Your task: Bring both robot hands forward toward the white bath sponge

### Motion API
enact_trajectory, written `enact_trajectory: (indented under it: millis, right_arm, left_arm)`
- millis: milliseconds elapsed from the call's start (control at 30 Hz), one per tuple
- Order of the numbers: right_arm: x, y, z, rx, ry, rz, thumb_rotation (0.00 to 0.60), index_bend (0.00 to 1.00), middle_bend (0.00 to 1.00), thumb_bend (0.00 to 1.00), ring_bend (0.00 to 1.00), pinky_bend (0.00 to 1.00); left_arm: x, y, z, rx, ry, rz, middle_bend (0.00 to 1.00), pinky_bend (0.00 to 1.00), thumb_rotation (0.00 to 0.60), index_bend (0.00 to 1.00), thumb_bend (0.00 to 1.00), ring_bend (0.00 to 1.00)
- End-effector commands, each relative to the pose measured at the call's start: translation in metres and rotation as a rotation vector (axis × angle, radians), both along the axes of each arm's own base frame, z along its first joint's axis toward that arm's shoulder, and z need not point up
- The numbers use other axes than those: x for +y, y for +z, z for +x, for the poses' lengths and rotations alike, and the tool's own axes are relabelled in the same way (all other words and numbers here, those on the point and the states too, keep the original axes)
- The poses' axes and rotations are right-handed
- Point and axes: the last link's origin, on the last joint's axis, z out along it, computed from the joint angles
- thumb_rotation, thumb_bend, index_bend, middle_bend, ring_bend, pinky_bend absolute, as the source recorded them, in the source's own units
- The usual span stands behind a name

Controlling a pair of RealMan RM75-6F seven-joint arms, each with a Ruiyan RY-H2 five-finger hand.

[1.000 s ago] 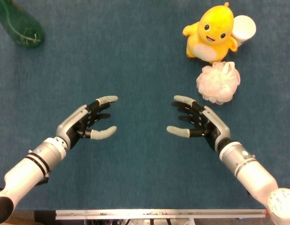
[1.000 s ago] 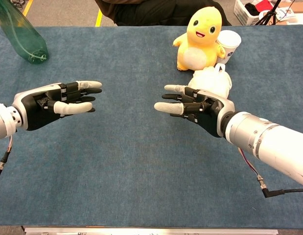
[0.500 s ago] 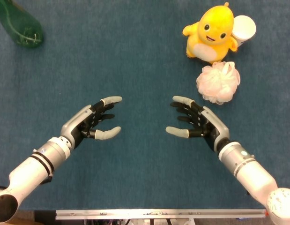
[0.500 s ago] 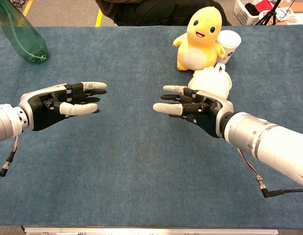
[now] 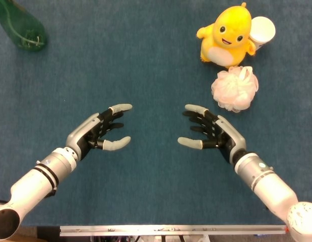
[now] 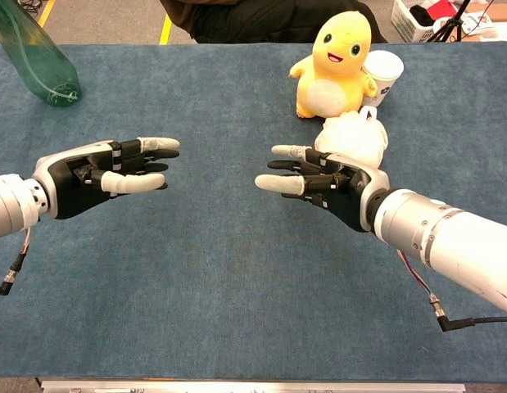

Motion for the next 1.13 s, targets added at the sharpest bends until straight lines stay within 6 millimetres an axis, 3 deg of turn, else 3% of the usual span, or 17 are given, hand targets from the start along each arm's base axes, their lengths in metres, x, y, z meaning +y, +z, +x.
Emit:
enact_trajectory:
  millis: [33, 1133]
  right_arm:
    - [0.0005, -0.0012, 0.0013, -0.003, 0.005, 0.004, 0.600, 0.19, 0.18, 0.08, 0.09, 0.13]
    - [-0.0025, -0.0054, 0.0060, -0.029, 0.048, 0.035, 0.600, 0.19, 0.18, 0.08, 0.09, 0.13]
  left_arm:
    - [-0.0001, -0.0007, 0.0010, -0.004, 0.001, -0.003, 0.06, 0.09, 0.600, 0.12, 0.31, 0.00]
    - [0.0006, -0.0040, 0.0067, -0.009, -0.004, -0.021, 0.06, 0.09, 0.599, 0.12, 0.31, 0.00]
